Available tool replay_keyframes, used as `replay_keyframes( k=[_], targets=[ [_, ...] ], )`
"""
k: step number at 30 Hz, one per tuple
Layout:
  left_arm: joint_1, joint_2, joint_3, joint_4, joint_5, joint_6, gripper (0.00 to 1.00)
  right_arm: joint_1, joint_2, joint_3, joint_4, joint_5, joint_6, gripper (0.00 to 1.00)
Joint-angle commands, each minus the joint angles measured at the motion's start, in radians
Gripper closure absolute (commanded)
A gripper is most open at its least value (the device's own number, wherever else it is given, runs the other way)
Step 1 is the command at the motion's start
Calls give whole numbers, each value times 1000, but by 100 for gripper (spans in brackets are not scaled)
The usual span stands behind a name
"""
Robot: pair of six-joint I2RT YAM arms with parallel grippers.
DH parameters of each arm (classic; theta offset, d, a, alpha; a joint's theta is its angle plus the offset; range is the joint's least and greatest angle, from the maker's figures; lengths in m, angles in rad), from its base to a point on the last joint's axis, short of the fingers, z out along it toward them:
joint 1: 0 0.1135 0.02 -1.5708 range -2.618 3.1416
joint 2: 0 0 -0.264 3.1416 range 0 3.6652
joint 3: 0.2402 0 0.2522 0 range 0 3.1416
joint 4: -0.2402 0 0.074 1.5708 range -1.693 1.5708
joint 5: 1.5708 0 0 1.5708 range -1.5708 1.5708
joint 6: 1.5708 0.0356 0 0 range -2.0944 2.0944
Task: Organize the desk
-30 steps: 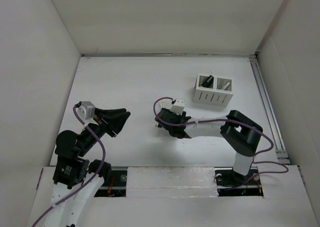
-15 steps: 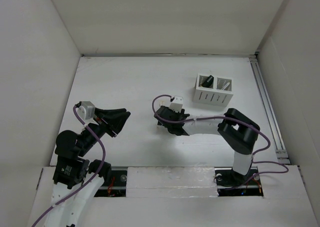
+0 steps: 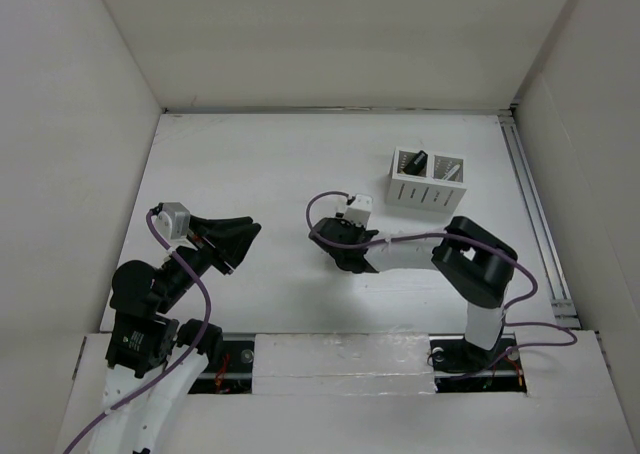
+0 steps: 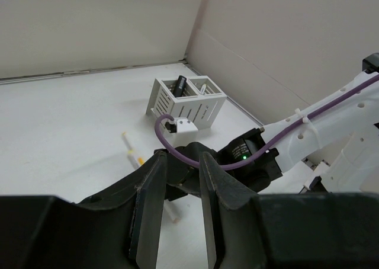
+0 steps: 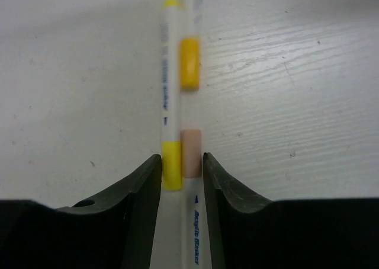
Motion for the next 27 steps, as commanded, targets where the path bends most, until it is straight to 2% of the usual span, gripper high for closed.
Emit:
replay_keyframes(
  k=[1,3,6,8,11,12,16,20,23,27],
  targets=[
    [4,3,-1,49,18,-5,75,23,-15,-57,-99,11,62,60],
    [4,7,-1,44,18,-5,75,48,-33,-85,-106,13,82,60],
    [4,9,1,54,21,-8,75,59,-52,-108,-112,13,91,69],
    [4,9,-1,52,23,-6,75,70,-58,-115,-124,14,103,69],
    [4,15,-1,46,21,-5,75,94,-62,-125,-129,13,109,57],
    [4,12,0,48,21,-5,75,94,-64,-126,-129,13,109,46],
    [4,14,-1,52,23,-6,75,94,-76,-125,-135,17,103,44],
    [4,14,1,49,20,-5,75,106,-131,-129,-146,10,94,37],
    [4,14,1,52,24,-8,75,106,-205,-146,-149,14,92,38],
    [4,9,-1,46,23,-5,75,106,-257,-158,-143,25,85,46]
  ],
)
